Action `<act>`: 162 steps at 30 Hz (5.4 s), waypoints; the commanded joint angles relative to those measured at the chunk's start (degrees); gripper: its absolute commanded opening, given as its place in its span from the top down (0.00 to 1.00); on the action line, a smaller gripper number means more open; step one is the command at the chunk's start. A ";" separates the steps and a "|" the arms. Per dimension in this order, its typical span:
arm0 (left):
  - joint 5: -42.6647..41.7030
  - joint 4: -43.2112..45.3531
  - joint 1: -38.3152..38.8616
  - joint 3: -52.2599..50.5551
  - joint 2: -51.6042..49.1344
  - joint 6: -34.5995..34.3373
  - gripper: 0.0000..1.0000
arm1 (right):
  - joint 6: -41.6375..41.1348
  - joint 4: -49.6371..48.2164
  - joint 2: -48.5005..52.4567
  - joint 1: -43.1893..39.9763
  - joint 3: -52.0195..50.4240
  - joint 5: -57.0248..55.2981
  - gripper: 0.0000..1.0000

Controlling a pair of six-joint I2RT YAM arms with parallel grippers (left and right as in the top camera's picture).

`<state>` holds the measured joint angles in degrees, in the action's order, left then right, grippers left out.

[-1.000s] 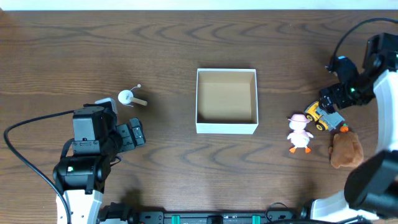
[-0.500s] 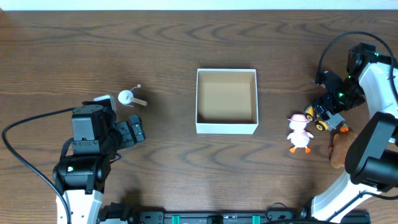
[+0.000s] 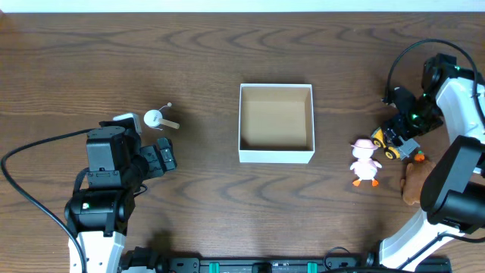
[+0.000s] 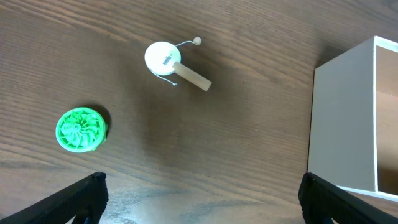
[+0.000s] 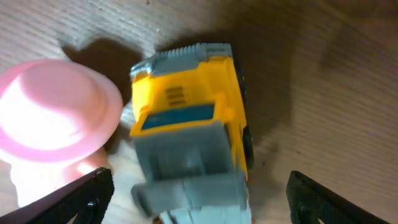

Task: Pack container
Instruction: 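Reach the right gripper down and grasp the yellow toy truck, then carry the truck with the right gripper and release it in the box, then move the right gripper back and grasp the pink-hatted duck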

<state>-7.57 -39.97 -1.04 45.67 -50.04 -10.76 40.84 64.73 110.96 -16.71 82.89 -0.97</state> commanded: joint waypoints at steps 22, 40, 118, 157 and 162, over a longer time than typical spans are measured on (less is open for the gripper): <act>-0.37 0.20 -0.24 1.18 0.31 -0.72 0.02 | -0.09 -5.68 0.37 -0.13 -4.92 -0.11 0.48; -0.37 0.20 -0.24 1.18 0.31 -0.72 0.02 | -17.53 -3.93 -2.45 4.81 3.48 2.80 0.82; -0.39 0.15 -0.24 1.18 -2.69 -0.72 0.02 | -73.31 -8.26 1.25 43.78 8.72 -9.46 0.25; -0.39 0.17 -0.24 1.18 -5.68 -0.72 0.02 | -66.07 -8.22 -10.56 19.56 -19.65 -7.65 0.01; -0.39 0.15 -0.24 1.18 -5.75 -0.72 0.02 | -66.05 -12.76 -10.56 18.49 -23.78 -7.82 0.01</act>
<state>-7.57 -39.86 -1.04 45.69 -55.59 -10.76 -25.56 53.06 100.77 2.76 60.77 -8.67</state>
